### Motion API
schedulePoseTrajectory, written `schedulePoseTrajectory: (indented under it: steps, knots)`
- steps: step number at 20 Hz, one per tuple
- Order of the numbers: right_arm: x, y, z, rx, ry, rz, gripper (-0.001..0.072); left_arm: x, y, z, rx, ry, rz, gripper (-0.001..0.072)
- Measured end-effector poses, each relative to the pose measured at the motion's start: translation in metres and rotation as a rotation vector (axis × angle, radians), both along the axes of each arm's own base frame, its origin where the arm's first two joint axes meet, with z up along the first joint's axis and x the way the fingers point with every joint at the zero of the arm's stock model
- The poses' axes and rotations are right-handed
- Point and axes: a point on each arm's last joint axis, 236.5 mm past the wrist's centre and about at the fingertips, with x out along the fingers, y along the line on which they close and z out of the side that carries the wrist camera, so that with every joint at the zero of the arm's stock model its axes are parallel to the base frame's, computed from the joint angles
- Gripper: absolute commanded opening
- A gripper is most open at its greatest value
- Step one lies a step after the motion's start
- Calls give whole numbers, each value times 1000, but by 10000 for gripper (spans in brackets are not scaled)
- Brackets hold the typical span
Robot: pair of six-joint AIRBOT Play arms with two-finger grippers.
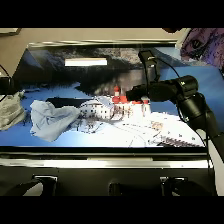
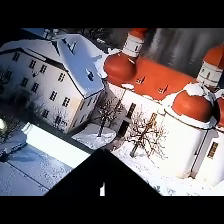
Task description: Fold the clothes and pants, and hang the long-sleeved shirts on hangers.
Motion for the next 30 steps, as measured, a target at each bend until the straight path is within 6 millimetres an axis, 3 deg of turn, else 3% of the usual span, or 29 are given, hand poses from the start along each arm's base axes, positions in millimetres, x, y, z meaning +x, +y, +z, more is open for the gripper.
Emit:
schedulePoseTrajectory:
  steps: [26,27,28,30]
  knots:
    - [0,0,0,0,0,0,34,0,0,0,0,0,0,28]
    - [0,0,0,0,0,0,34,0,0,0,-1,0,0,228]
    - [0,0,0,0,-1,0,34,0,-1,0,-9,1,5,720]
    - [1,0,1,3,-6,-1,34,2,-1,-5,-38,17,47,720]
